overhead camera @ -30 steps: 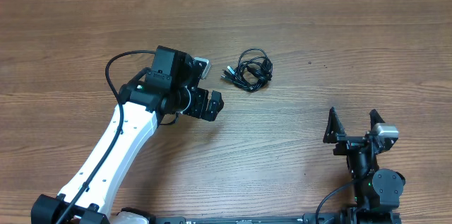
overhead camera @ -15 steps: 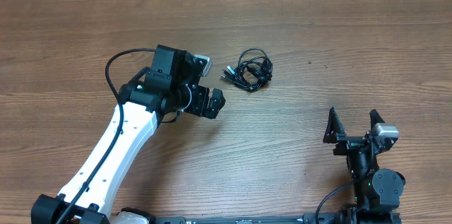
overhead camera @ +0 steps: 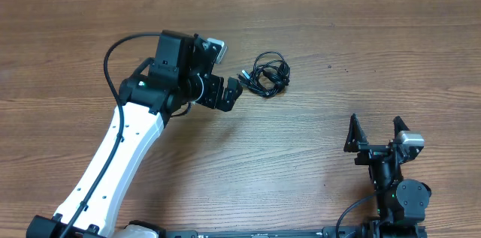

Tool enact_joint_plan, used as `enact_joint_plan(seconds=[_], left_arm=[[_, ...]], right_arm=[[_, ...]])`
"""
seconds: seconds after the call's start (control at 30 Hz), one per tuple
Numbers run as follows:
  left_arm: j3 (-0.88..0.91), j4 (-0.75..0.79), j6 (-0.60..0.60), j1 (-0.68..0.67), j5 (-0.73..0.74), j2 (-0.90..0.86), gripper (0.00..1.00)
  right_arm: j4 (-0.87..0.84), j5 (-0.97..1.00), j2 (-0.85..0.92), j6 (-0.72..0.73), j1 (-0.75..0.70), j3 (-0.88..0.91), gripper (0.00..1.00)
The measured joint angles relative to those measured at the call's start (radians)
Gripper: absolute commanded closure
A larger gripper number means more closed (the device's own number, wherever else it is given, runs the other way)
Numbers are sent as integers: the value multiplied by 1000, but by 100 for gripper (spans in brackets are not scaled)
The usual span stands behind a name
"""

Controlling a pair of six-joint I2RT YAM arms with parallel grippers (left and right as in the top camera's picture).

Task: Untangle cables
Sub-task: 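Lower the left gripper onto the black cable bundle and grasp it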

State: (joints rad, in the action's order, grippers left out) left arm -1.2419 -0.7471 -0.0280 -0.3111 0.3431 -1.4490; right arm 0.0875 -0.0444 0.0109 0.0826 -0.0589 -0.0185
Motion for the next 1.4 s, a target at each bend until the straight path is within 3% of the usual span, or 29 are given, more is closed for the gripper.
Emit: enact_joint_plan(seconds=[0.3,0.6,1.4], left_arm=[[-59,-12,21,0,-71,-40,0],[-289,-140,39,-70,-101,-267,0],[-305,-80,62,-126,-185,-283,0]], right_arm=[[-1,0,0,0,0,0,0],[0,0,0,0,0,0,0],[0,0,0,0,0,0,0]])
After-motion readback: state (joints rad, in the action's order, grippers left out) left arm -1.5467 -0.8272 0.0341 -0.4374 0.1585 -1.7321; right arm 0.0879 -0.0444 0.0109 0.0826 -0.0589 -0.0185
